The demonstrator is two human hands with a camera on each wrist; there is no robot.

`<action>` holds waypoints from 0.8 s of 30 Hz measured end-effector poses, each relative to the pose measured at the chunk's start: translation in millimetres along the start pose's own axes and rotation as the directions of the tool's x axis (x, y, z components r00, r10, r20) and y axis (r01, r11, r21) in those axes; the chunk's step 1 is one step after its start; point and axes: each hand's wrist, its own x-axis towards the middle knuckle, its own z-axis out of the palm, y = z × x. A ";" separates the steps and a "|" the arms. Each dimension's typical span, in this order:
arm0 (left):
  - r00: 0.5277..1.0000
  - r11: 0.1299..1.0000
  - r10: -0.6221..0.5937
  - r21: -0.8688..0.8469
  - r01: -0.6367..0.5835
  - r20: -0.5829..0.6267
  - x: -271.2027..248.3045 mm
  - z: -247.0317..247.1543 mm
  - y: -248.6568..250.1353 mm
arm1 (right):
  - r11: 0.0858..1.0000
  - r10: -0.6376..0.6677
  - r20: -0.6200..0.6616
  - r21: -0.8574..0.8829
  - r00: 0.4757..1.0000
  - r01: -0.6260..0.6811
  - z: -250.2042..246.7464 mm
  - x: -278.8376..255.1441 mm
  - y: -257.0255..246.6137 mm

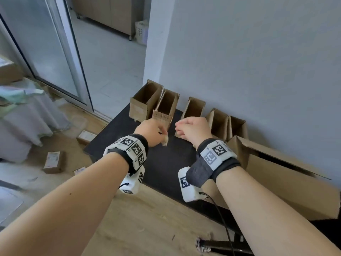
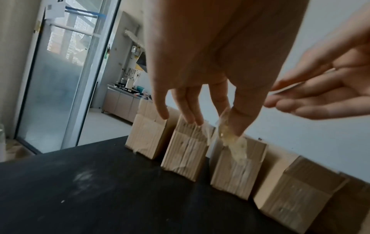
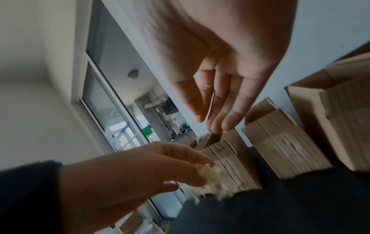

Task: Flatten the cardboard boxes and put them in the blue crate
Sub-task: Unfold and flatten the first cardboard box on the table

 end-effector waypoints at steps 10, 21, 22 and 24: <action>0.990 0.959 -0.125 0.264 0.104 0.063 27.8 33.5 -60.0 | 0.986 0.150 0.040 -0.084 0.988 -0.147 36.0 29.1 45.5; 0.956 0.937 -0.214 0.319 0.142 0.203 41.4 43.5 -65.4 | 0.986 0.134 0.036 -0.102 0.990 -0.130 35.1 41.0 53.6; 0.956 0.934 -0.218 0.326 0.146 0.196 40.3 42.4 -63.7 | 0.988 0.120 0.033 -0.097 0.992 -0.117 33.8 40.3 51.2; 0.962 0.938 -0.207 0.317 0.144 0.176 38.4 39.8 -60.6 | 0.993 0.091 0.026 -0.081 0.996 -0.088 31.0 39.0 45.2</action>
